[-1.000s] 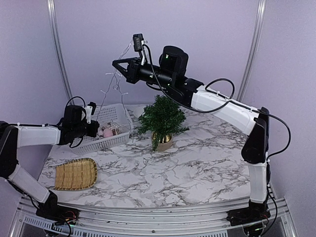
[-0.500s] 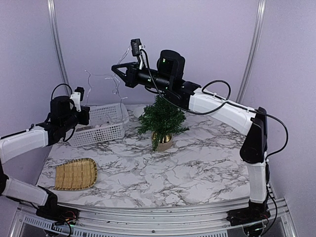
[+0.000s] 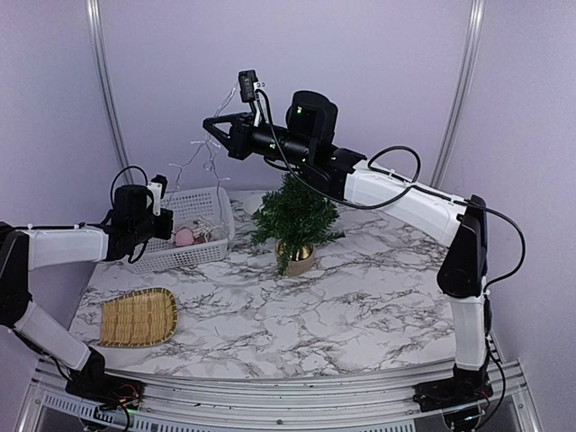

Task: Decorate the small christmas tree

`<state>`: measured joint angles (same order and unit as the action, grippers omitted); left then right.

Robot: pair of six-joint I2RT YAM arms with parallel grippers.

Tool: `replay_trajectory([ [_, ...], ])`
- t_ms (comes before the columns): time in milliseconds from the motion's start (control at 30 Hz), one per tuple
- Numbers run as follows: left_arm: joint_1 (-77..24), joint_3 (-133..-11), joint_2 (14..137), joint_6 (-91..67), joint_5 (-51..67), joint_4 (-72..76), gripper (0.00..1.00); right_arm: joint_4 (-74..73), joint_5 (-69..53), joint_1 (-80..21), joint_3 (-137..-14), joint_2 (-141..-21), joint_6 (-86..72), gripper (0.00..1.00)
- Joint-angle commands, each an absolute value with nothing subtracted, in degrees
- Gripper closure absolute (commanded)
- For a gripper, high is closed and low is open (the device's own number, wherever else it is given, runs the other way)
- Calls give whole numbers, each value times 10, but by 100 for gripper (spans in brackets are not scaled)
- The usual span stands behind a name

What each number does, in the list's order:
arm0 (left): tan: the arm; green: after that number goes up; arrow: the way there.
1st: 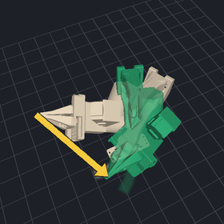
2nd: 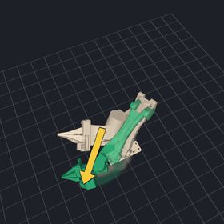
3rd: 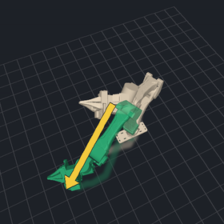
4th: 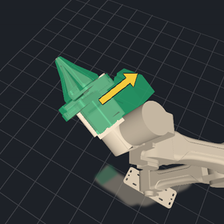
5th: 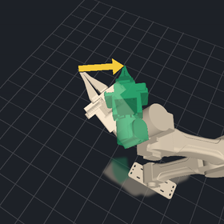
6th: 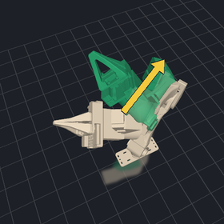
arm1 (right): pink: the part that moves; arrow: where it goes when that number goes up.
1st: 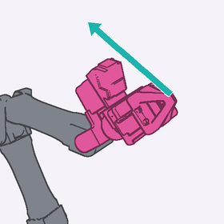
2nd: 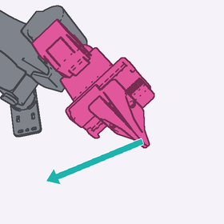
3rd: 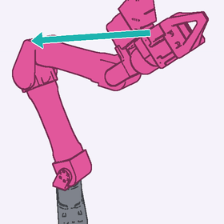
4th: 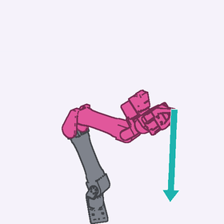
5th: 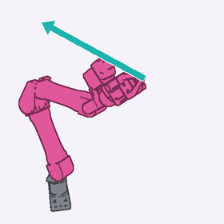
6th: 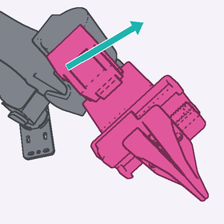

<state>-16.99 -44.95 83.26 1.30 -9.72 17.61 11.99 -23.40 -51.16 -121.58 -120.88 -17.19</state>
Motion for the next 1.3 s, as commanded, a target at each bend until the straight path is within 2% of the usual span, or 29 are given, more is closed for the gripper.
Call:
replay_trajectory([
  [0,-170,-503,796,26,-124,209,100,127,-242,-514,-1224,-1191,-162,100],
  [267,-171,-612,700,51,-68,125,100,115,-256,-516,-1253,-1154,-150,100],
  [667,-178,-734,567,37,98,57,100,102,-267,-532,-1251,-1087,-123,100],
  [833,-179,-749,539,23,140,53,100,96,-276,-549,-1261,-1068,-99,100],
  [1033,-180,-744,518,11,168,59,100,74,-271,-556,-1328,-1055,-84,100],
  [1267,-180,-765,517,5,225,62,100,77,-263,-568,-1316,-988,-68,100],
])
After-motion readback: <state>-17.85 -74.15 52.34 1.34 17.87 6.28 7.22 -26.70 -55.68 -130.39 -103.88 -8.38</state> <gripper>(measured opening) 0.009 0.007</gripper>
